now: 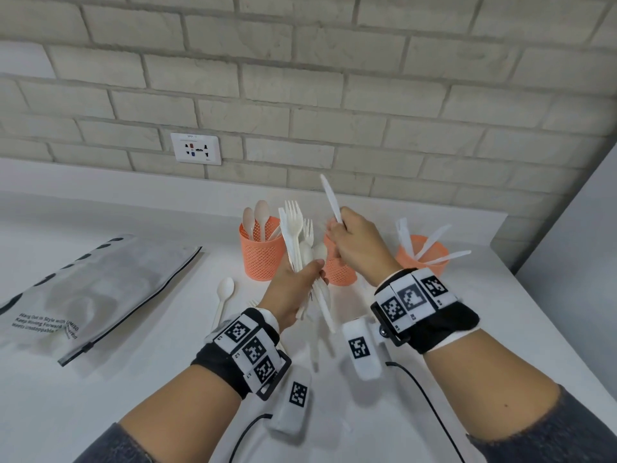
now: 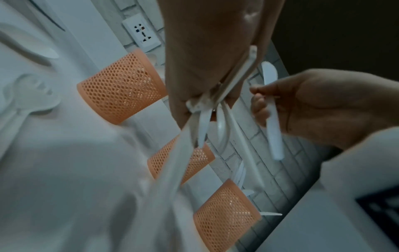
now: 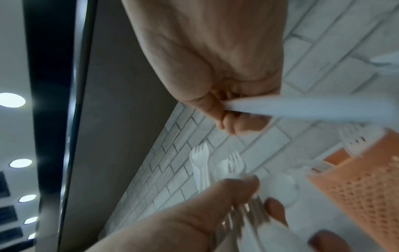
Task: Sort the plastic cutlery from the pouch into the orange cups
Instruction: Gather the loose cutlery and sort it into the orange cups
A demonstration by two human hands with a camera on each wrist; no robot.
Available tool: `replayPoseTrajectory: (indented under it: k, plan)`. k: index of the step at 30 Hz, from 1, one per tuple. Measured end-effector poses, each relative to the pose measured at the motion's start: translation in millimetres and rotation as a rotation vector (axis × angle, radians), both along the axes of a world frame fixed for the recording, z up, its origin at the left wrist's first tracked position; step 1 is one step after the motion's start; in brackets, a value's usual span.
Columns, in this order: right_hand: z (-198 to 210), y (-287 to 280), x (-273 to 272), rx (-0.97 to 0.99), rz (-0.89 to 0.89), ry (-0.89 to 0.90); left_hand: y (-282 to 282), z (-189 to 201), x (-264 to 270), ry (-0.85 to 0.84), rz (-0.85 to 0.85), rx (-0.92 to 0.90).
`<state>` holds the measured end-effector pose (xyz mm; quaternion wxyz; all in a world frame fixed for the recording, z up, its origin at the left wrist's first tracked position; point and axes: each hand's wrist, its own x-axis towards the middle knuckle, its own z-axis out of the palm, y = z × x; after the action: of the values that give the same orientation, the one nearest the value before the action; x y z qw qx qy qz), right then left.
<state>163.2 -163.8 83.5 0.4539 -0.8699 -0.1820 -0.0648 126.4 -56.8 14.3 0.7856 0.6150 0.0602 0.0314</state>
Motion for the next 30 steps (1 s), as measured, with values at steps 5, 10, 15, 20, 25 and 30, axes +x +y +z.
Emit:
replayPoseTrajectory:
  k: [5, 10, 15, 20, 25, 30]
  plan:
    - [17, 14, -8, -0.292, 0.181, -0.315, -5, 6, -6, 0.018, -0.080, 0.139]
    - [24, 15, 12, -0.562, 0.062, -0.160, -1, 3, -8, 0.008, -0.114, 0.252]
    - [27, 5, 22, -0.342, 0.118, 0.062, 1, 0, -11, 0.035, -0.148, 0.329]
    - [35, -12, 38, -0.045, -0.051, 0.095, 8, 4, -14, 0.057, -0.197, 0.342]
    - [31, -29, 43, 0.109, -0.022, 0.097, 21, 7, -15, 0.059, -0.179, 0.359]
    - [35, -60, 38, -0.094, 0.199, 0.172, 36, 12, -8, 0.057, -0.178, 0.475]
